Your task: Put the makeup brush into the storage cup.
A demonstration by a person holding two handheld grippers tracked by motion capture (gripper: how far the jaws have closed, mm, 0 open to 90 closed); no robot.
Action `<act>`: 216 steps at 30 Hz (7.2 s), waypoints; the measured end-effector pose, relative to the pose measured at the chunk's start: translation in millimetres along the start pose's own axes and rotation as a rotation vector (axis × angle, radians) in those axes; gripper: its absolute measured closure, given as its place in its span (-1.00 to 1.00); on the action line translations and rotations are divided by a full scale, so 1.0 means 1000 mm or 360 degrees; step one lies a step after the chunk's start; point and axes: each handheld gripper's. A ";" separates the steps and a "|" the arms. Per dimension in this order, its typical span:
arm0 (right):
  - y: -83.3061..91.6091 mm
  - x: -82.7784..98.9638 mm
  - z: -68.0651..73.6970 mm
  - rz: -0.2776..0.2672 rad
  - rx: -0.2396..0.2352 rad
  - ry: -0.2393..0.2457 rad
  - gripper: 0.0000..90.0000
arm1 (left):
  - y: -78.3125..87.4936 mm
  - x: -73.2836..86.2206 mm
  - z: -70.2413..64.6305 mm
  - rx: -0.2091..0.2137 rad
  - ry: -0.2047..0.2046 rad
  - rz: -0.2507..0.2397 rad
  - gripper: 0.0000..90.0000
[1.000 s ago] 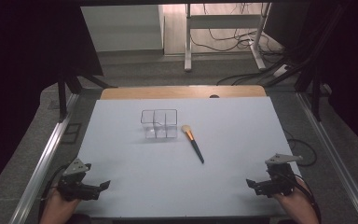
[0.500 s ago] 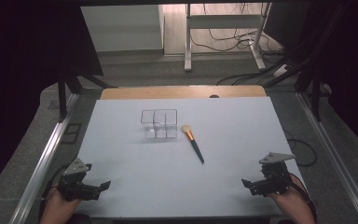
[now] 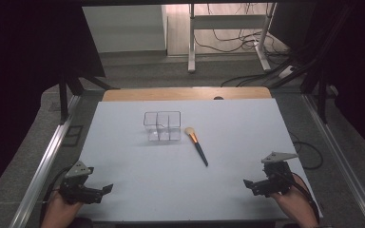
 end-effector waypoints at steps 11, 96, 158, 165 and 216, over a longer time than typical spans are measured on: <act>-0.004 -0.011 0.005 0.0059 -0.0026 0.0048 -1.00 | -0.001 0.000 0.000 -0.0010 -0.0013 0.0011 -0.99; -0.070 -0.102 0.027 0.0227 -0.0053 0.0108 -0.99 | -0.002 0.000 0.000 -0.0008 -0.0035 0.0028 -0.99; -0.121 -0.155 0.064 0.0216 -0.0185 0.0126 -0.99 | -0.002 0.000 0.000 -0.0003 -0.0037 0.0023 -0.99; -0.125 -0.161 0.070 0.0194 -0.0189 0.0138 -0.97 | -0.002 0.000 0.000 -0.0004 -0.0039 0.0025 -0.99; -0.156 -0.151 0.083 0.0319 -0.0064 0.0285 0.64 | -0.003 0.001 0.001 0.0006 -0.0037 0.0040 -0.99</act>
Point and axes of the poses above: each handheld gripper's, and its own axes: y roughly backward along the jaws, x roughly out of its underside, z roughly to its left, and after that the axes turned 11 degrees about x, right-handed
